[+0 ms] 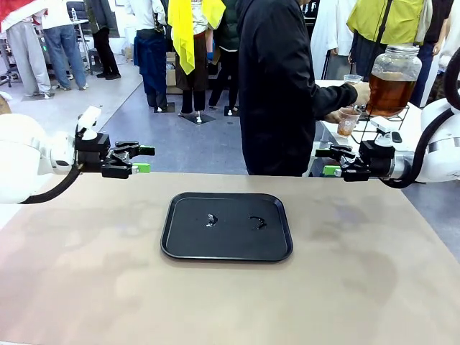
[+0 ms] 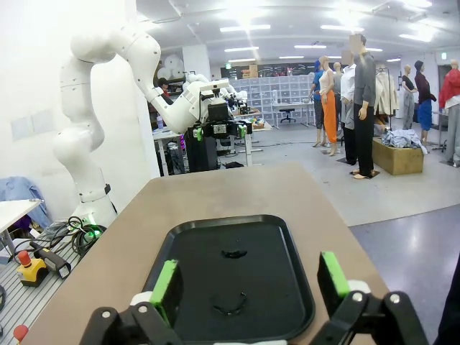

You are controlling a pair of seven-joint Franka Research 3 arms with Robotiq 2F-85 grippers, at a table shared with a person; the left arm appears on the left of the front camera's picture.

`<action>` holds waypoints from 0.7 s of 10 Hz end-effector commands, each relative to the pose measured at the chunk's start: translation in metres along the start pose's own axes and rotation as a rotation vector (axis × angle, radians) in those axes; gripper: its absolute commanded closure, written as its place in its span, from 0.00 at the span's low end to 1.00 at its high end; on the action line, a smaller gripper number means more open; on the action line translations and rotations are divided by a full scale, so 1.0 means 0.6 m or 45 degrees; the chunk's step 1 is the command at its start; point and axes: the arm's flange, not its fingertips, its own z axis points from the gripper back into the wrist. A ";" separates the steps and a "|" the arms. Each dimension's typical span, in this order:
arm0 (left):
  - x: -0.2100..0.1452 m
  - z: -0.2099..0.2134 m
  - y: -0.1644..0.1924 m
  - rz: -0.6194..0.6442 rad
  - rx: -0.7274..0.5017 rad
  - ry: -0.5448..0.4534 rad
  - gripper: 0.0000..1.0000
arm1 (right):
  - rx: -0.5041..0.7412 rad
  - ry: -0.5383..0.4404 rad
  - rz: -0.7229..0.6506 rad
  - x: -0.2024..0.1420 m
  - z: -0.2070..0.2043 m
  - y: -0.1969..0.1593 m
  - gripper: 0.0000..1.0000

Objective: Pour the drink into the iced cup.
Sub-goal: Open the gripper to release the iced cup you were holding.

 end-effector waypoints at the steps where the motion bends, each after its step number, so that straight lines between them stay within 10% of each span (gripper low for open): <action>1: 0.003 -0.002 -0.001 -0.002 0.005 -0.008 0.00 | 0.003 -0.002 -0.002 0.004 -0.005 -0.002 0.00; 7: 0.003 -0.002 -0.001 -0.002 0.005 -0.008 0.00 | 0.003 -0.002 -0.002 0.004 -0.005 -0.002 0.00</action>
